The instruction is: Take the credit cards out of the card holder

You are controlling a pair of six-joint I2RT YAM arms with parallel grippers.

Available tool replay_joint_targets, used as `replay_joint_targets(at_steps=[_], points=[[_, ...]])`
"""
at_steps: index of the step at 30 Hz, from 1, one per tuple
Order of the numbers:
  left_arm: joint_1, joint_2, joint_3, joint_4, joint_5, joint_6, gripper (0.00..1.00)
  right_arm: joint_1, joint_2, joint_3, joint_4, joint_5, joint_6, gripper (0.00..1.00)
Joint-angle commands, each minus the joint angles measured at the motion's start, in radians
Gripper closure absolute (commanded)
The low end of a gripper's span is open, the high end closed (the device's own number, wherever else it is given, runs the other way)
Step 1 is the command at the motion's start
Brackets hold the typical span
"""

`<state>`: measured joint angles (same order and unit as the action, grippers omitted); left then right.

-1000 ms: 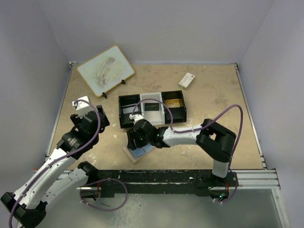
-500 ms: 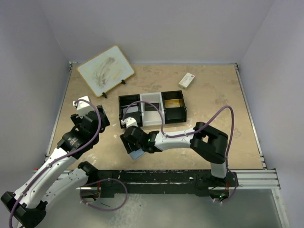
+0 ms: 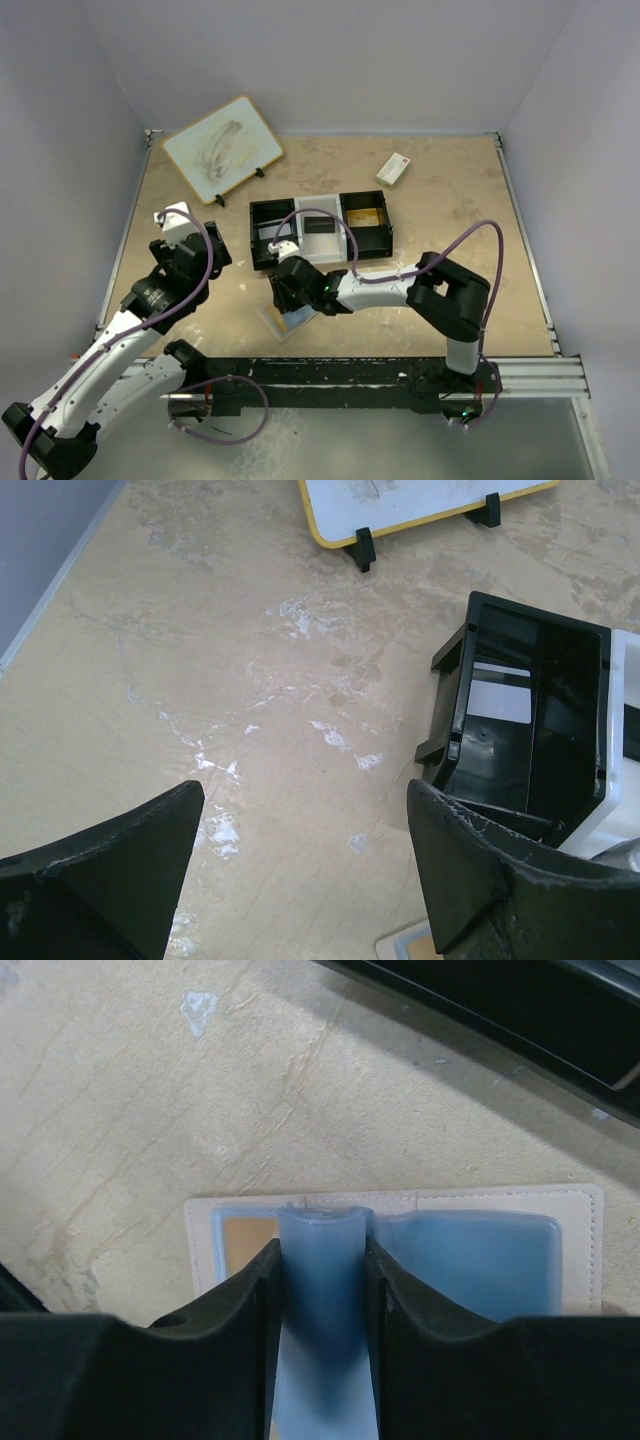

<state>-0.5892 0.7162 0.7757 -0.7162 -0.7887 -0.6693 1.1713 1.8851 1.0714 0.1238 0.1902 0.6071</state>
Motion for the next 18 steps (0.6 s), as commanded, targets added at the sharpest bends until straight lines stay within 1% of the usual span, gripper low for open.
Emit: replay_joint_targets(at_steps=[1,3,6,9,13,14,16,18], points=[[0.005,0.002,0.022,0.030,0.013,0.001,0.20,-0.059,0.022,-0.094,0.022,-0.201,0.086,0.65],[0.005,0.001,0.016,0.040,0.050,-0.002,0.20,-0.093,0.002,-0.143,0.067,-0.250,0.113,0.69],[0.005,-0.002,-0.009,0.087,0.170,-0.012,0.21,-0.135,-0.017,-0.191,0.146,-0.320,0.157,0.71],[0.005,-0.006,-0.063,0.152,0.362,-0.055,0.23,-0.166,-0.013,-0.222,0.204,-0.367,0.216,0.72],[0.005,-0.001,-0.204,0.319,0.700,-0.159,0.26,-0.213,-0.008,-0.304,0.325,-0.432,0.312,0.70],[0.004,-0.003,-0.246,0.371,0.766,-0.188,0.29,-0.224,-0.007,-0.325,0.363,-0.445,0.335,0.69],[0.001,-0.018,-0.330,0.469,0.870,-0.241,0.31,-0.239,-0.010,-0.354,0.409,-0.455,0.365,0.69],[-0.002,-0.032,-0.403,0.557,0.934,-0.286,0.31,-0.251,-0.011,-0.371,0.436,-0.461,0.376,0.68]])
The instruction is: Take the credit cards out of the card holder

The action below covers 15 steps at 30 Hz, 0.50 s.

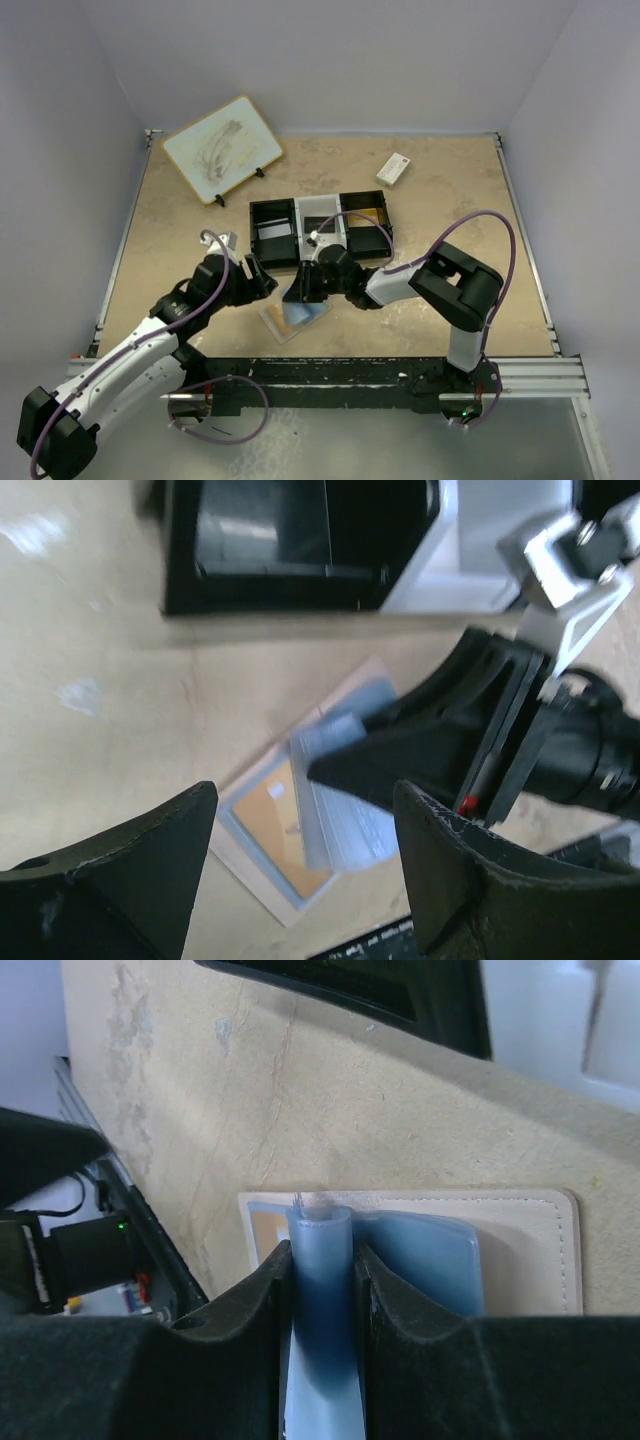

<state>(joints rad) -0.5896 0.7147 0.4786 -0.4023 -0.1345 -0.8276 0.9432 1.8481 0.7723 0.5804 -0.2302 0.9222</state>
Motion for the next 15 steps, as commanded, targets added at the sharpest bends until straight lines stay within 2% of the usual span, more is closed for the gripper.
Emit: replay_joint_targets(at_steps=[1,6,11,15], points=[[-0.005,-0.034,-0.135,0.281,0.299,-0.145,0.31,-0.026,0.026,-0.079,-0.016,-0.041,0.065,0.67],[-0.068,-0.023,-0.248,0.444,0.320,-0.219,0.31,-0.039,0.026,-0.105,0.008,-0.041,0.084,0.67],[-0.198,0.071,-0.286,0.550,0.187,-0.260,0.33,-0.042,0.029,-0.112,0.013,-0.037,0.090,0.66],[-0.256,0.145,-0.285,0.539,0.069,-0.264,0.40,-0.044,0.031,-0.113,0.009,-0.035,0.088,0.66]])
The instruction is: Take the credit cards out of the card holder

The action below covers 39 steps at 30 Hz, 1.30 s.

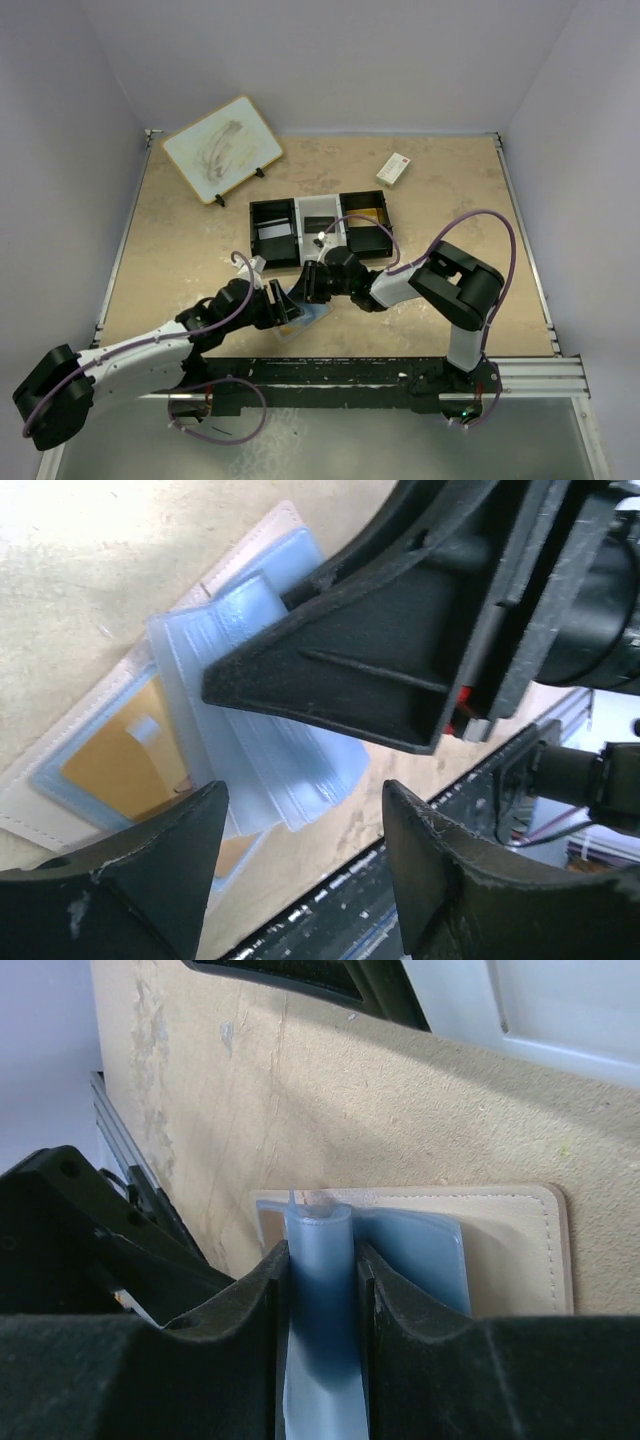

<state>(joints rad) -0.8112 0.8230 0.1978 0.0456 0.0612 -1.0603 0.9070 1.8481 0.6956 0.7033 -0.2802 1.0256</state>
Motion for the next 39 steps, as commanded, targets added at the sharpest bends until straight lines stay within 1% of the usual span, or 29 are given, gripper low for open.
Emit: replay_joint_targets(at_steps=[1,5,9,11,14,16,18,25,29,34,39], points=[[-0.037,0.035,-0.001,0.067,-0.156,-0.031,0.41,-0.008,0.031,-0.036,-0.115,0.016,-0.016,0.66],[-0.046,-0.026,0.025,-0.072,-0.243,-0.020,0.41,-0.008,0.031,-0.037,-0.119,0.018,-0.020,0.65],[-0.046,-0.076,0.020,-0.126,-0.271,-0.011,0.40,-0.008,0.035,-0.033,-0.118,0.016,-0.022,0.65],[-0.046,-0.058,0.001,-0.089,-0.262,-0.008,0.40,-0.009,0.039,-0.031,-0.117,0.014,-0.024,0.65],[-0.046,0.020,-0.036,0.047,-0.204,-0.009,0.40,-0.008,0.039,-0.031,-0.108,0.008,-0.022,0.63],[-0.049,0.084,-0.050,0.118,-0.167,-0.018,0.40,-0.008,0.034,-0.031,-0.102,0.001,-0.021,0.61],[-0.050,0.116,-0.060,0.169,-0.153,-0.024,0.40,-0.008,0.026,-0.030,-0.099,-0.004,-0.023,0.58],[-0.051,0.081,-0.072,0.158,-0.185,-0.030,0.39,-0.008,-0.009,-0.031,-0.091,-0.024,-0.031,0.48],[-0.051,0.059,-0.084,0.213,-0.183,-0.047,0.39,-0.008,-0.053,-0.024,-0.111,-0.031,-0.045,0.42],[-0.051,0.102,-0.080,0.335,-0.154,-0.060,0.39,-0.009,-0.120,0.019,-0.237,0.032,-0.083,0.37],[-0.051,0.174,-0.051,0.409,-0.138,-0.060,0.39,-0.009,-0.177,0.051,-0.390,0.159,-0.091,0.32]])
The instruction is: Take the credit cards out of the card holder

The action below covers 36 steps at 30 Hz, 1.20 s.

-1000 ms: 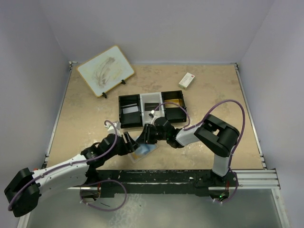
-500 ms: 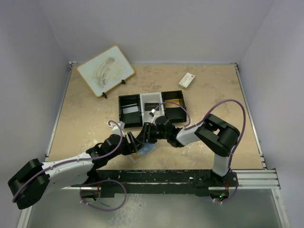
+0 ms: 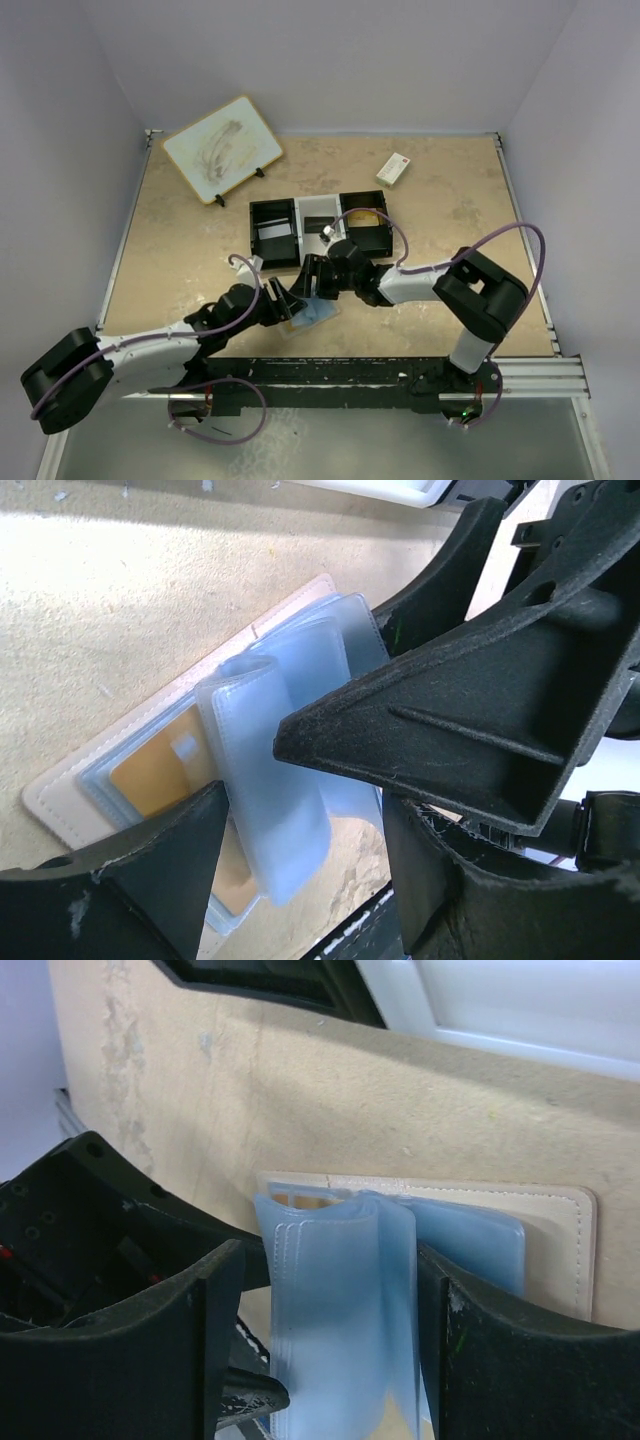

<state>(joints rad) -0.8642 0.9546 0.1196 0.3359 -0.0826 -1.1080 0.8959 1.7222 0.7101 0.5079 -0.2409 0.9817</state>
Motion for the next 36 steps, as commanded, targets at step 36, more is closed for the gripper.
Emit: replay_joint_targets(at_steps=[36], points=[[-0.079,0.503,0.311,0.365,0.143,0.019,0.39,-0.066,-0.471,-0.109,-0.519,0.495,0.054,0.33]])
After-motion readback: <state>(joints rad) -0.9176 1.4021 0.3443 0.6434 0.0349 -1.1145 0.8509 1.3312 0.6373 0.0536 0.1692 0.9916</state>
